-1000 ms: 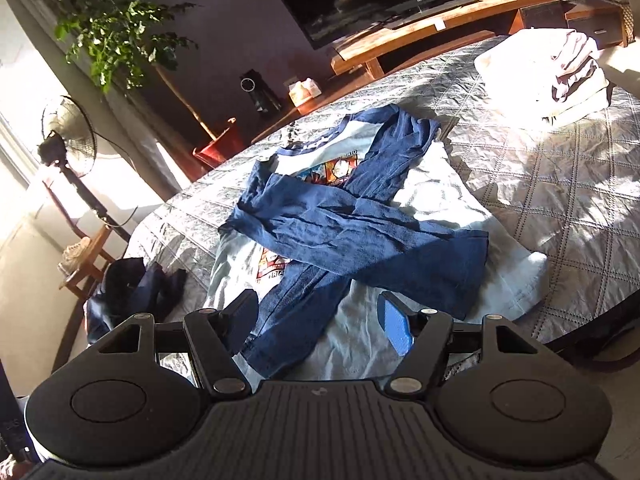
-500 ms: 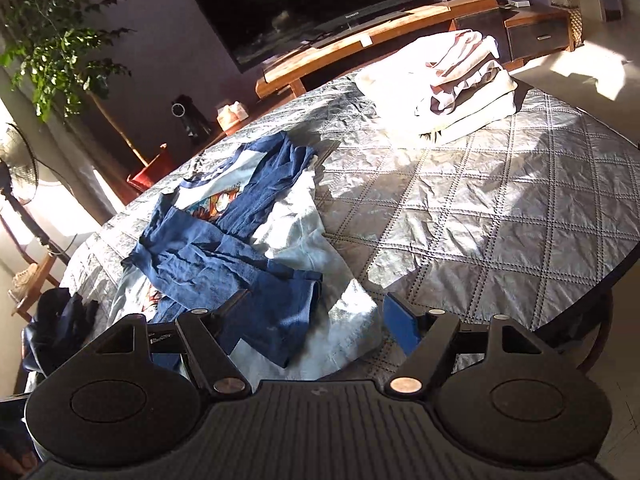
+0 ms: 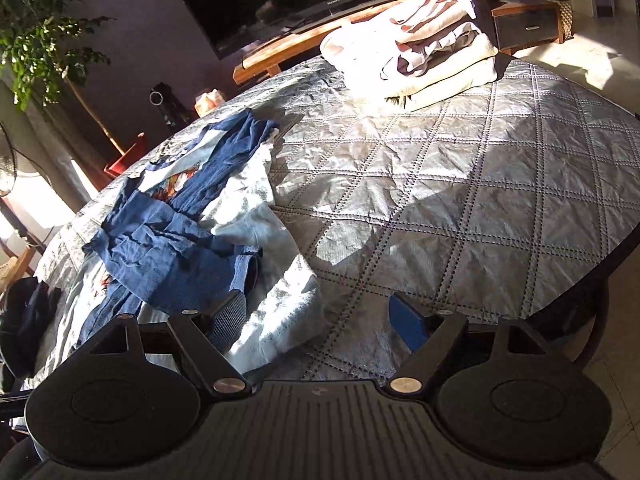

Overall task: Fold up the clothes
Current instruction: 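Grasp the light-blue shirt hem with both grippers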

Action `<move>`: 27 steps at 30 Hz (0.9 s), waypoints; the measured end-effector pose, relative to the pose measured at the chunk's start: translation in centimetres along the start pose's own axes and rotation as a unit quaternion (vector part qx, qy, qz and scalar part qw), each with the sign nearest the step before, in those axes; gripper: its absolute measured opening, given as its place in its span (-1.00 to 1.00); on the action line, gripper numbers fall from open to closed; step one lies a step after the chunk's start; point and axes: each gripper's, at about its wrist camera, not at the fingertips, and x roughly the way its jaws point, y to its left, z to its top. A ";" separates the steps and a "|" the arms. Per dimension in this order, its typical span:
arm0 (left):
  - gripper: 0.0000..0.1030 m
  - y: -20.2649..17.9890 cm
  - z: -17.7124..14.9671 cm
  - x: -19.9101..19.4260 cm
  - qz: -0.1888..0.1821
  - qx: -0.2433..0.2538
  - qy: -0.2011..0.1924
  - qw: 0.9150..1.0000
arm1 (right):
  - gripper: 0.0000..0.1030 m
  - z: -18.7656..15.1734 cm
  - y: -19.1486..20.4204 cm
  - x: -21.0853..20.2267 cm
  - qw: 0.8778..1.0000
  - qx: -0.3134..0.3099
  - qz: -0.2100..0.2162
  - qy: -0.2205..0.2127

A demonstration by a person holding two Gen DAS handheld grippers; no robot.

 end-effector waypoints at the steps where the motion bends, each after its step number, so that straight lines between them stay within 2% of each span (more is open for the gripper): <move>1: 0.99 0.0 -0.1 0.0 -0.001 -0.003 -0.002 1.000 | 0.64 -0.1 0.0 0.0 1.000 0.002 0.001 -0.004; 4: 0.98 0.1 -0.2 0.0 -0.002 -0.011 -0.009 1.000 | 0.64 -0.3 0.4 0.0 1.000 -0.007 0.004 -0.002; 5: 0.98 0.0 -0.3 0.0 -0.001 -0.012 -0.011 1.000 | 0.60 -0.3 0.6 0.1 1.000 -0.012 0.005 0.001; 7: 0.97 0.0 -0.4 0.0 -0.001 -0.014 -0.017 1.000 | 0.36 -0.1 0.7 0.2 1.000 -0.014 0.006 0.006; 8: 0.94 0.0 -0.5 -0.1 -0.001 -0.015 -0.021 1.000 | 0.16 -0.1 0.8 0.3 1.000 -0.014 0.007 0.009; 10: 0.75 0.0 -0.5 -0.3 0.001 -0.020 -0.028 0.999 | -0.20 0.0 0.7 0.4 1.000 -0.008 0.003 0.012; 11: 0.68 0.1 -0.5 -0.4 0.002 -0.023 -0.031 0.999 | -0.72 -0.1 0.7 0.6 1.000 -0.003 0.001 0.016; 12: 0.56 0.3 -0.4 -0.5 0.003 -0.027 -0.033 0.999 | -0.84 -0.2 0.6 0.7 1.000 0.003 -0.002 0.019; 14: 0.39 0.6 -0.3 -0.7 0.004 -0.038 -0.037 0.999 | -0.85 -0.4 0.5 0.7 1.000 0.019 0.003 0.016; 16: 0.09 1.1 -0.2 -0.9 -0.001 -0.051 -0.040 0.998 | -0.87 -0.6 0.3 0.6 0.999 0.035 0.009 0.014; 17: 0.03 1.3 -0.2 -1.0 -0.007 -0.057 -0.041 0.998 | -0.87 -0.7 0.2 0.6 0.999 0.039 0.013 0.015; 19: -0.22 1.4 -0.2 -1.2 -0.017 -0.055 -0.042 0.997 | -0.87 -0.7 0.3 0.6 0.999 0.041 0.017 0.016; 23: -0.39 0.8 -0.3 -1.3 -0.028 -0.032 -0.041 0.998 | -0.87 -0.8 0.5 0.7 0.999 0.039 0.022 0.018; 27: -0.65 0.9 -0.2 -1.5 -0.047 -0.044 -0.034 0.997 | -0.87 -0.7 0.6 0.8 0.999 0.038 0.022 0.020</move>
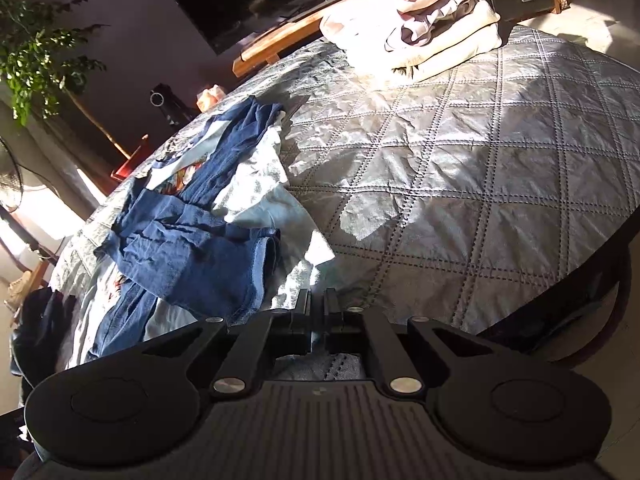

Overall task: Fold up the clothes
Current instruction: 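Grasp the light-blue shirt hem with both grippers, then lift the hem with both grippers and fold it over toward the collar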

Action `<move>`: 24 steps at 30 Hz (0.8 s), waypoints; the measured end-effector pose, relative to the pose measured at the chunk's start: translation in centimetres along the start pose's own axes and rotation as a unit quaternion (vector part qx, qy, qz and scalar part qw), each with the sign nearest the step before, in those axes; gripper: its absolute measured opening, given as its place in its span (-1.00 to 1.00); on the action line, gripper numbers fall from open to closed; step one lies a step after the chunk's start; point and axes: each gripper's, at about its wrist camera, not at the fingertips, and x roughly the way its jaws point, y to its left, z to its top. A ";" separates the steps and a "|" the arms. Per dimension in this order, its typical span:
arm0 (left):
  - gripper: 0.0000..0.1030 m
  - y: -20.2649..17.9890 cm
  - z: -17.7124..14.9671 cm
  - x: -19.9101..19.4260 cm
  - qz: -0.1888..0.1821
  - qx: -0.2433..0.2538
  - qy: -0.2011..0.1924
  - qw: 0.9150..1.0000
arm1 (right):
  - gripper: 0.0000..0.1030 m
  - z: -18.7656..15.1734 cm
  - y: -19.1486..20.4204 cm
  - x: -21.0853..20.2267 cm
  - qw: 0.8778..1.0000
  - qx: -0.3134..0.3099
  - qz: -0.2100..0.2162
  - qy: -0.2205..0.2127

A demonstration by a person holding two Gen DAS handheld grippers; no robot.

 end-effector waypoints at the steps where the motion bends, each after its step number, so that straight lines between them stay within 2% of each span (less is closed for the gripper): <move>1: -0.78 0.0 0.0 0.0 -0.004 -0.001 0.003 1.000 | -0.88 0.0 0.0 0.0 1.000 0.002 0.001 0.000; 7: -0.94 -0.1 0.4 -0.2 -0.020 -0.013 0.017 1.000 | -0.90 0.2 -0.6 -0.5 0.999 0.043 0.024 -0.002; 14: -0.95 1.2 1.5 -1.9 -0.050 -0.063 -0.005 0.997 | -0.92 1.0 -1.1 -1.4 0.994 0.093 0.057 -0.023; 18: -0.95 2.3 1.8 -2.2 -0.054 -0.109 -0.007 0.993 | -0.92 1.4 -1.7 -1.8 0.989 0.128 0.073 -0.034; 22: -0.95 3.6 1.9 -2.4 -0.060 -0.163 -0.006 0.985 | -0.92 1.0 -2.0 -1.8 0.988 0.135 0.073 -0.029; 24: -0.95 3.8 1.8 -2.6 -0.059 -0.168 -0.006 0.984 | -0.92 0.6 -2.4 -2.0 0.986 0.147 0.073 -0.030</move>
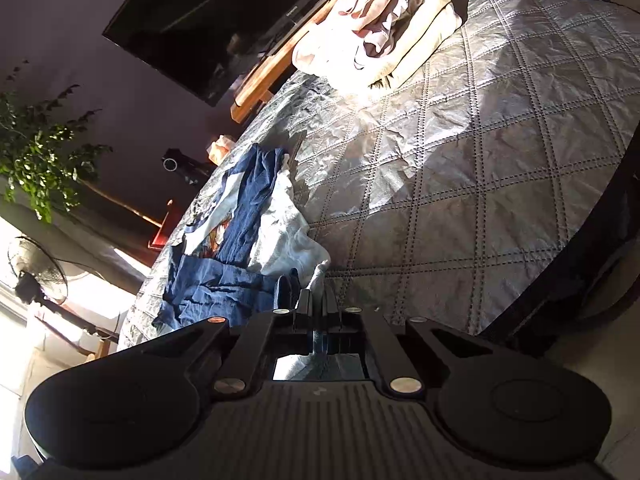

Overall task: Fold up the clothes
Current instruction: 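Lift the hem with both grippers and fold it over toward the collar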

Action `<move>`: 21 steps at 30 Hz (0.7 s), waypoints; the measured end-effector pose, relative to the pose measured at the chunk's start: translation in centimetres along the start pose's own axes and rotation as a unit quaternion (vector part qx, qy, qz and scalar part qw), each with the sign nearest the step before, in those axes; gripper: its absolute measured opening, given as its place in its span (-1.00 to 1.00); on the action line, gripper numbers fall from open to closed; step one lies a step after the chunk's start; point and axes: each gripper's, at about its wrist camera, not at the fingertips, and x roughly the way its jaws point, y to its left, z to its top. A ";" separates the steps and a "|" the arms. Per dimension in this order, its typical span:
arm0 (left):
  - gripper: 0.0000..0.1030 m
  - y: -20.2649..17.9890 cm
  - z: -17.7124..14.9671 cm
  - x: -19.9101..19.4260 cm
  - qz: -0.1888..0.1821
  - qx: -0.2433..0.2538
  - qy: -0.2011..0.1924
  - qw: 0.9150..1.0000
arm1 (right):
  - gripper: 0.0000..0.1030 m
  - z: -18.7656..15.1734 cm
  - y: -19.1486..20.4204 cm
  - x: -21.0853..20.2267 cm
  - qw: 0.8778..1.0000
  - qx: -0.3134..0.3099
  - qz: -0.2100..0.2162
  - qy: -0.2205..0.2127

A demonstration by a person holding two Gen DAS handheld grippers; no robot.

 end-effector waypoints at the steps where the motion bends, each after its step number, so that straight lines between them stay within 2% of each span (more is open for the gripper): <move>1: -0.95 -0.1 -0.1 -0.1 0.001 0.005 -0.001 1.000 | -0.92 -0.2 -0.2 -0.2 1.000 0.005 0.000 0.000; 5: -0.95 -0.4 -0.1 -0.9 0.001 0.009 -0.004 1.000 | -0.92 -0.9 -0.9 -1.2 1.000 0.018 -0.001 -0.001; 12: -0.95 -0.1 0.7 -2.9 -0.020 -0.020 -0.021 0.999 | -0.92 -1.3 -0.6 -4.0 0.999 0.032 0.016 -0.019; 21: -0.95 -0.8 3.6 -3.0 -0.053 -0.058 -0.032 0.996 | -0.92 2.3 2.5 -3.6 0.997 0.029 0.055 -0.046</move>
